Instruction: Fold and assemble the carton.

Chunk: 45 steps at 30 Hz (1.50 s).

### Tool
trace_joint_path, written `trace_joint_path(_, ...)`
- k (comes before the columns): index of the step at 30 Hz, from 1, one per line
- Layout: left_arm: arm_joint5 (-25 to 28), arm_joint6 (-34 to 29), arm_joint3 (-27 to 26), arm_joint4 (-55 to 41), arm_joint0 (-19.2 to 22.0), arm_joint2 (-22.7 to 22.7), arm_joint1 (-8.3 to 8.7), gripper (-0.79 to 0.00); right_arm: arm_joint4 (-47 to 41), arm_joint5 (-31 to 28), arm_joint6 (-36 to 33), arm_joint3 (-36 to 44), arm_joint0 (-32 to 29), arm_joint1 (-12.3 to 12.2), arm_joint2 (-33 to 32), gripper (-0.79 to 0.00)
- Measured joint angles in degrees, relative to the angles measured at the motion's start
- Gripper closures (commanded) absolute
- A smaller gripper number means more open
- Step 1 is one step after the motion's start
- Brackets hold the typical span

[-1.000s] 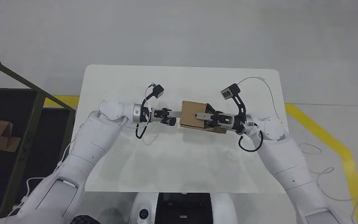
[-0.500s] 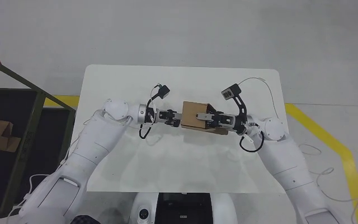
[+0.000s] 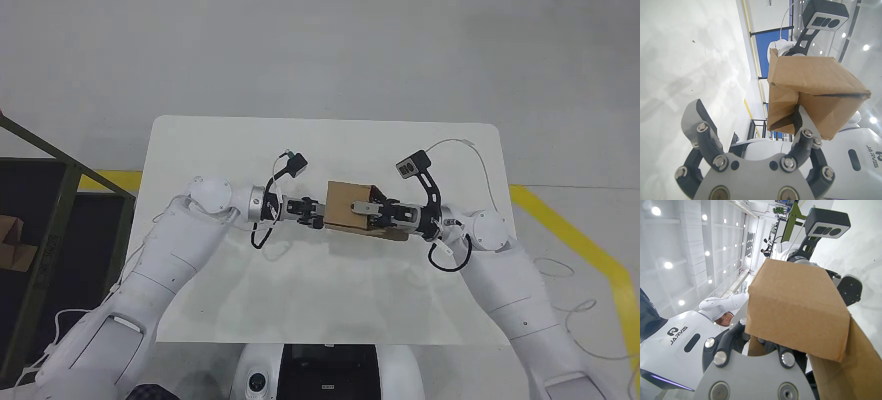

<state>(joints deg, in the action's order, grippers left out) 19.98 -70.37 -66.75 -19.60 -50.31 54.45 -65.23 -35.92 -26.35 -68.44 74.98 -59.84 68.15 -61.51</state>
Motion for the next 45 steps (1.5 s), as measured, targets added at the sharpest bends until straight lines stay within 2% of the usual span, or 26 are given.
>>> trace_joint_path(6,0.2,0.5,0.6,0.0,0.2,0.2,-0.03,-0.785,0.3,0.0,0.0,0.1,0.1,0.0,-0.1,0.000)
trace_joint_path(15,1.2,1.5,2.4,-0.2,-1.1,3.9,1.09,-0.785,1.2,0.2,0.3,-0.2,0.1,-0.1,-0.8,0.000)
trace_joint_path(27,4.5,1.7,-1.3,-2.0,-4.8,8.7,2.57,-0.785,3.0,0.6,0.1,-0.4,0.5,-0.2,-0.8,0.000)
trace_joint_path(30,8.1,2.1,-2.4,-1.3,-5.7,9.7,2.84,-0.785,4.4,1.0,0.2,-0.6,0.9,-0.4,-1.1,0.000)
trace_joint_path(36,19.1,8.9,-3.7,4.9,-7.1,12.0,3.29,-0.785,5.6,2.2,-0.4,-0.9,1.6,-0.8,-2.3,0.000)
trace_joint_path(40,29.4,15.3,-5.6,14.3,-8.1,13.0,3.66,-0.785,4.3,4.3,-1.6,-1.1,1.9,-1.0,-3.0,0.000)
trace_joint_path(45,37.8,24.6,-7.9,26.5,-9.4,13.6,4.05,-0.785,2.4,6.7,-3.0,-1.7,2.6,-1.1,-3.2,0.000)
